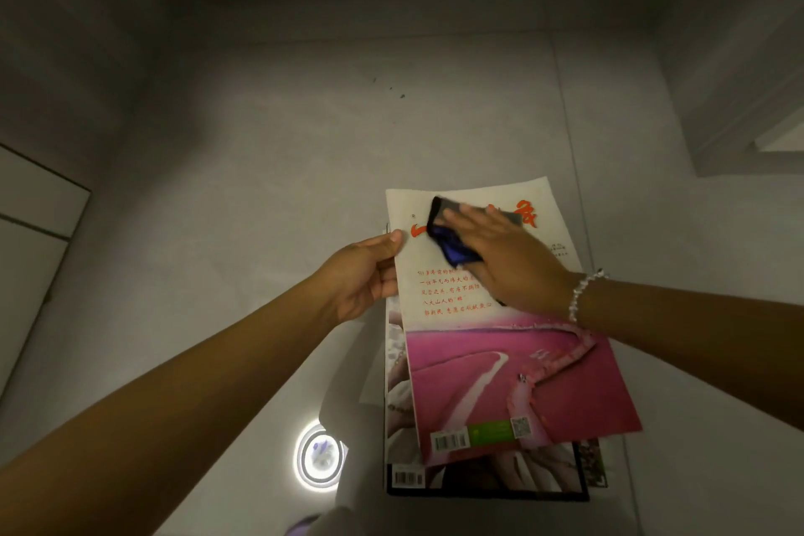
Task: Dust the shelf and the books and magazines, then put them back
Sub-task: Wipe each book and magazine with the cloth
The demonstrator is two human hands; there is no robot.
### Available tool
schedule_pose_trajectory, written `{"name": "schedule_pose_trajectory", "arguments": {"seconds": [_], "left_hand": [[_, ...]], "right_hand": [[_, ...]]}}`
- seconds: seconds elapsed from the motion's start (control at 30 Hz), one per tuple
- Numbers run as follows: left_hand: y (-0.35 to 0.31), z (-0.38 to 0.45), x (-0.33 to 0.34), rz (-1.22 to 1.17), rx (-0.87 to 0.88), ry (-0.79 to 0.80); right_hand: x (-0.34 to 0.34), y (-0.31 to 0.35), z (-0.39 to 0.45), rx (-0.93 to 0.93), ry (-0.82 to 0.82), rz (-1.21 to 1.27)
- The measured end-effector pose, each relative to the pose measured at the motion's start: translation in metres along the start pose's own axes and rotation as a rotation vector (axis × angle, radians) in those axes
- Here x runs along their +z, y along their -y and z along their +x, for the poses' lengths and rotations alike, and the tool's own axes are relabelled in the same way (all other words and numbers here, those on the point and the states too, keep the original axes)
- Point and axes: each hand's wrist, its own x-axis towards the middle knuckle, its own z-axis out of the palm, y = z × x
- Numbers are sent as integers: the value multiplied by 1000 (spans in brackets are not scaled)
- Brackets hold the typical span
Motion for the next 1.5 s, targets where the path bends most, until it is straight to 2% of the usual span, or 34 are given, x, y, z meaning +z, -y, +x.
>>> {"name": "schedule_pose_trajectory", "arguments": {"seconds": [0.1, 0.2, 0.27, 0.3, 0.4, 0.5, 0.63, 0.77, 0.87, 0.93, 1.0, 1.13, 1.2, 1.27, 1.4, 1.5], "left_hand": [[2, -1, 2, 29, 20, -17], [5, -3, 2, 22, 40, -2], [7, -4, 0, 8, 34, -16], [7, -5, 0, 13, 29, -30], [6, -5, -2, 92, 18, -70], [6, -6, -3, 133, 20, -79], [8, -6, -3, 137, 9, -79], [8, -5, -4, 132, 4, -85], [9, -5, -4, 128, 1, -92], [10, -6, -4, 124, 0, -91], [10, -7, -4, 116, 8, -82], [9, -8, -4, 112, 16, -85], [8, -7, -4, 131, 8, -98], [7, -7, -3, 144, -2, -106], [6, -6, -3, 159, -6, -108], [7, -6, -3, 146, -4, -104]], "right_hand": [[9, 16, -1, 139, -59, -12], [28, 44, -26, -32, -54, -25], [29, 39, -38, -162, -17, -102], [24, 27, -37, -166, 12, -100], [6, -17, -23, -37, -50, -148], [-7, -41, -16, 134, -7, -106], [-3, -31, -17, 142, -38, -103], [-2, -17, -11, 253, -22, -46], [3, -4, -6, 342, -69, -22], [8, 6, -10, 290, -98, -35], [15, 15, -21, 152, -119, -81], [22, 7, -37, -89, -41, -236], [13, -8, -34, -123, -30, -241], [4, -21, -29, -19, -34, -169], [1, -9, -18, 254, -181, -33], [10, 32, -25, 223, -179, 121]]}}
